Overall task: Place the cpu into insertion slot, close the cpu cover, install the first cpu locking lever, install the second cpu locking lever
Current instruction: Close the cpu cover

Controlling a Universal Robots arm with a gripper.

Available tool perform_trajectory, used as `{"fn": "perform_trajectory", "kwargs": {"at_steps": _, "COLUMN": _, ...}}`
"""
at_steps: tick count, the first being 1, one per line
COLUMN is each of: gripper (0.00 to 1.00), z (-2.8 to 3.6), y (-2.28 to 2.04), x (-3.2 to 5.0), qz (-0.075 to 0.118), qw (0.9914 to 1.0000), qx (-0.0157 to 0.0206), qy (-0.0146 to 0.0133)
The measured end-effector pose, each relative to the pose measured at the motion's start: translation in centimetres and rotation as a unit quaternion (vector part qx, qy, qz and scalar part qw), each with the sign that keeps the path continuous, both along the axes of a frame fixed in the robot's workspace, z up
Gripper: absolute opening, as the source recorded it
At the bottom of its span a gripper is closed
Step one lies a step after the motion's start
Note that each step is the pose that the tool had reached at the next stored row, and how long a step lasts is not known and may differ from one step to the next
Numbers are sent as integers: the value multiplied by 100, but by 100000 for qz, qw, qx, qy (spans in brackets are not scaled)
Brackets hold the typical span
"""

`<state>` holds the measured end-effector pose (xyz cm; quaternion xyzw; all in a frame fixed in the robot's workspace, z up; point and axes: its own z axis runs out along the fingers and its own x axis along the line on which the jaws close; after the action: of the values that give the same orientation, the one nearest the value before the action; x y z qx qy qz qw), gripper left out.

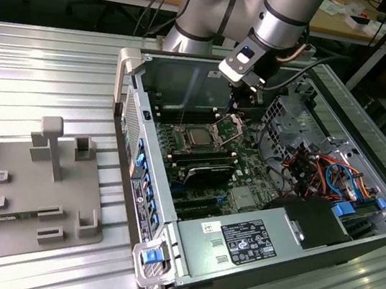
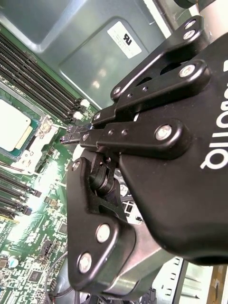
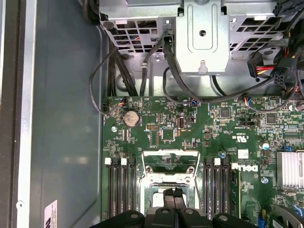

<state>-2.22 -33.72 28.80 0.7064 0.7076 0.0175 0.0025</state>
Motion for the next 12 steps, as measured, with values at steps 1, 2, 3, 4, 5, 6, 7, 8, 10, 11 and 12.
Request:
{"fn": "perform_trajectory", "kwargs": {"at_steps": 1, "gripper": 11, "z": 0, "y": 0, "x": 0, "qz": 4, "qw": 100000, "qx": 0, "qy": -3}}
{"fn": "perform_trajectory", "kwargs": {"at_steps": 2, "gripper": 11, "z": 0, "y": 0, "x": 0, "qz": 1, "qw": 100000, "qx": 4, "qy": -3}}
{"fn": "perform_trajectory", "kwargs": {"at_steps": 3, "gripper": 11, "z": 0, "y": 0, "x": 0, "qz": 1, "qw": 100000, "qx": -2, "qy": -1}}
{"fn": "perform_trajectory", "kwargs": {"at_steps": 4, "gripper": 11, "z": 0, "y": 0, "x": 0, "qz": 2, "qw": 100000, "qx": -10, "qy": 2}}
{"fn": "perform_trajectory", "kwargs": {"at_steps": 5, "gripper": 11, "z": 0, "y": 0, "x": 0, "qz": 1, "qw": 100000, "qx": -11, "qy": 3}}
{"fn": "perform_trajectory", "kwargs": {"at_steps": 6, "gripper": 11, "z": 0, "y": 0, "x": 3, "qz": 7, "qw": 100000, "qx": -9, "qy": 4}}
{"fn": "perform_trajectory", "kwargs": {"at_steps": 7, "gripper": 11, "z": 0, "y": 0, "x": 10, "qz": 10, "qw": 100000, "qx": -8, "qy": -1}}
{"fn": "perform_trajectory", "kwargs": {"at_steps": 8, "gripper": 11, "z": -3, "y": 0, "x": 26, "qz": -2, "qw": 100000, "qx": 1, "qy": -1}}
{"fn": "perform_trajectory", "kwargs": {"at_steps": 10, "gripper": 11, "z": -10, "y": 0, "x": 85, "qz": 5, "qw": 100000, "qx": 0, "qy": 0}}
{"fn": "perform_trajectory", "kwargs": {"at_steps": 11, "gripper": 11, "z": -15, "y": 0, "x": 139, "qz": -3, "qw": 100000, "qx": -5, "qy": 7}}
{"fn": "perform_trajectory", "kwargs": {"at_steps": 12, "gripper": 11, "z": -22, "y": 0, "x": 191, "qz": 5, "qw": 100000, "qx": -7, "qy": 27}}
